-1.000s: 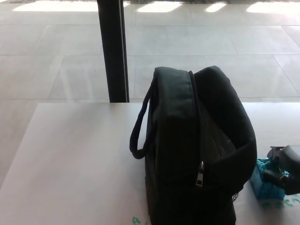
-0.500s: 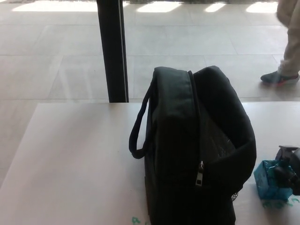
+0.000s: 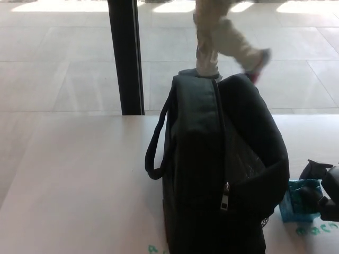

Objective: The robot uses its right hand to pick up the cube kept on the middle of the desk and put it inside the bag next to it

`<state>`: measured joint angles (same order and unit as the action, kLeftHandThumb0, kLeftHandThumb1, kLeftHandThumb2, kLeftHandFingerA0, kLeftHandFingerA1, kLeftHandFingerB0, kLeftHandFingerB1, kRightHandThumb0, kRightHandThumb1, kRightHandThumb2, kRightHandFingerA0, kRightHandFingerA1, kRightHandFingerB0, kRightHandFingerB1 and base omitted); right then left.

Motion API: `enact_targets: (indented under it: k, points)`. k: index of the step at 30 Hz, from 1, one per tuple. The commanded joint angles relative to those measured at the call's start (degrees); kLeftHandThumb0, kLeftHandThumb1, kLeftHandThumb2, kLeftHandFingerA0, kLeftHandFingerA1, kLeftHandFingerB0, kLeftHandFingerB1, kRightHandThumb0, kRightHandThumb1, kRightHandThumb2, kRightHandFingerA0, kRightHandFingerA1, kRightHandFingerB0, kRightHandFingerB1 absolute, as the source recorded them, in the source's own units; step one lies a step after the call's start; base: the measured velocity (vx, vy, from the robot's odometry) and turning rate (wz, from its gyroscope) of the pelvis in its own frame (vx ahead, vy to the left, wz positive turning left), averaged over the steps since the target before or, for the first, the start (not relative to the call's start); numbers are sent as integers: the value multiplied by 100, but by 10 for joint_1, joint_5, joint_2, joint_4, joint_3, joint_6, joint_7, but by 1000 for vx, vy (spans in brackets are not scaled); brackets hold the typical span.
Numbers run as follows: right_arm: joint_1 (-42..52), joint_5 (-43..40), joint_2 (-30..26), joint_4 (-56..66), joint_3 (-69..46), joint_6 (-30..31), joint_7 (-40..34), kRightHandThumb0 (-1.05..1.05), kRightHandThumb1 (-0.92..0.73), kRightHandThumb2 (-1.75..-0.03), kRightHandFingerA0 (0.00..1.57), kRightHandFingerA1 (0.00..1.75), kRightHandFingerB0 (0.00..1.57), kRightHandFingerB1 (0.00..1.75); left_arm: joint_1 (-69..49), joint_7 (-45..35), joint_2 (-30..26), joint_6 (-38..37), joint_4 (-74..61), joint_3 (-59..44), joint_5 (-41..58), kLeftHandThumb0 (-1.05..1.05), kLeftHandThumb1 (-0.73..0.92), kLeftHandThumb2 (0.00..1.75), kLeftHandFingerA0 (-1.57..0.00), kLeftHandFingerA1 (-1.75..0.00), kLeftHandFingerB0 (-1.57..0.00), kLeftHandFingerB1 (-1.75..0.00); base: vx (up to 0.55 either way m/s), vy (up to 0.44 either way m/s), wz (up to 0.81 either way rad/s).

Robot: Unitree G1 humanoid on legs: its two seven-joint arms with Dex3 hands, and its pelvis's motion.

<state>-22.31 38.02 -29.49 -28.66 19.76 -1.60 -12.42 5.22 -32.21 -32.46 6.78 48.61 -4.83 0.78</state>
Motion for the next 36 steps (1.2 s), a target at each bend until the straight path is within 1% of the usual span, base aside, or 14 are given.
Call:
enact_targets:
  k: [1,2,3,5,6,7,15,19,24,25,26,27,34,36]
  points:
    - [14,11,-9,-15,9,-39,-8,-20,-57,-99,86,175,74,154,-1,2,-9,4,-3,-2,-1,-76,71,63,-32,-53,-27,-40,0,0,0]
    - [13,7,-9,-15,7,-43,-9,-19,-55,-102,87,175,73,157,-4,4,-9,5,-8,-2,-1,-75,53,100,-35,-62,-14,-46,0,0,0]
    - [14,1,-7,-10,0,-40,-7,-20,-52,-109,88,175,75,159,-4,6,-9,1,-7,-1,-4,-77,70,63,-34,-53,-28,-40,0,0,0]
    - [9,-3,-5,-14,-6,-44,-10,-20,-53,-108,88,175,76,156,3,2,-7,3,3,-3,0,-75,53,99,-35,-62,-14,-46,0,0,0]
    - [10,-8,-3,-8,-11,-37,-2,-28,-51,-113,117,137,98,125,1,-1,-10,-3,-1,2,-5,-77,71,62,-34,-53,-27,-39,0,0,0]
    - [11,-15,-1,-9,-19,-42,-6,-20,-53,-110,88,175,74,161,3,-1,-10,-10,4,4,-6,-75,72,61,-30,-51,-27,-40,0,0,0]
    - [8,-4,-13,10,-26,-33,17,-19,-55,-106,87,175,73,160,9,-15,-11,-4,16,2,-1,-74,56,90,-30,-58,-22,-49,0,0,0]
    - [4,-6,-16,8,-33,-38,15,-17,-56,-104,87,175,73,160,5,-11,-11,3,4,-1,1,-75,71,60,-28,-50,-27,-39,0,0,0]
    - [-2,-7,-23,5,-41,-41,23,-18,-58,-102,87,175,75,154,9,-14,-7,0,18,-5,5,-74,55,90,-30,-58,-22,-49,0,0,0]
    - [-3,-8,-24,9,-42,-35,30,-18,-58,-100,86,175,74,155,7,-11,-6,1,16,-7,6,-72,70,60,-35,-54,-26,-40,0,0,0]
    - [-3,-8,-26,11,-44,-35,31,-18,-58,-97,86,175,75,153,7,-11,-8,-6,17,-1,-1,-76,56,91,-29,-57,-21,-48,0,0,0]
    - [-4,-7,-26,12,-45,-34,31,-19,-61,-94,87,175,75,150,8,-11,-8,-11,19,2,-4,-74,72,61,-29,-51,-25,-39,0,0,0]
    - [-14,-10,-30,10,-55,-48,33,-18,-56,-100,88,175,77,150,8,-11,-15,-20,20,11,-7,-75,72,61,-33,-53,-24,-39,0,0,0]
    - [-19,-11,-32,6,-58,-61,25,-16,-53,-103,89,175,77,150,5,-7,-14,-24,17,10,-8,-72,54,101,-33,-62,-11,-46,0,0,0]
